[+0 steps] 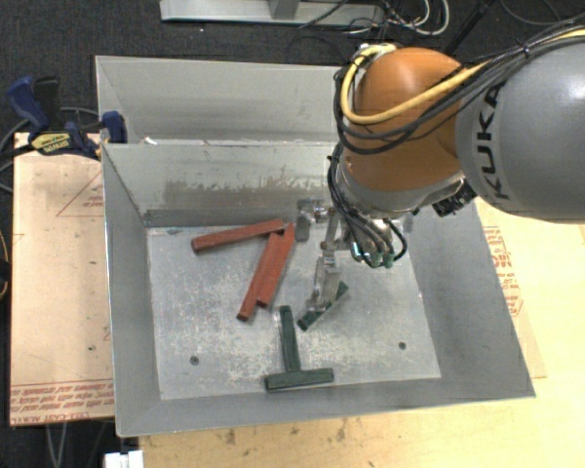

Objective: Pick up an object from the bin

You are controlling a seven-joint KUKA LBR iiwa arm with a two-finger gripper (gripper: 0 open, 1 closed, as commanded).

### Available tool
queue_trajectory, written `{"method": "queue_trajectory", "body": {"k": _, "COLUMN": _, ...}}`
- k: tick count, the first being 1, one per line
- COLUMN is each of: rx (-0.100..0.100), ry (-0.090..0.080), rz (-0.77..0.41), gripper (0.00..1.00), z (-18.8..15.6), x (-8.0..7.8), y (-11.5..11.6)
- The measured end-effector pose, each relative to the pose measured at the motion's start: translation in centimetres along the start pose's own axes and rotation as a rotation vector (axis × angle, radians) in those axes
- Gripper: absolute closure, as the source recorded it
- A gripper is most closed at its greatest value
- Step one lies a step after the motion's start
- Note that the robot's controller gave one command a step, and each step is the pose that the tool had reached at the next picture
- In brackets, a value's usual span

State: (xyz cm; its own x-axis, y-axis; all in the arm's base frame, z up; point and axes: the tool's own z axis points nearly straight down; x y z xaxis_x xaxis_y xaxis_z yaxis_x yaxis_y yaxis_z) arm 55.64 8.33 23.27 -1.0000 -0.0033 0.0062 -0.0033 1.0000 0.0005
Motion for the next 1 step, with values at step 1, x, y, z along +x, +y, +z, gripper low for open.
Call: {"method": "queue_trajectory", "body": {"k": 1, "rx": 0.0, "ry": 0.001, "rz": -0.142, "gripper": 0.0, "z": 14.66, "x": -0.09, "y": 3.35}}
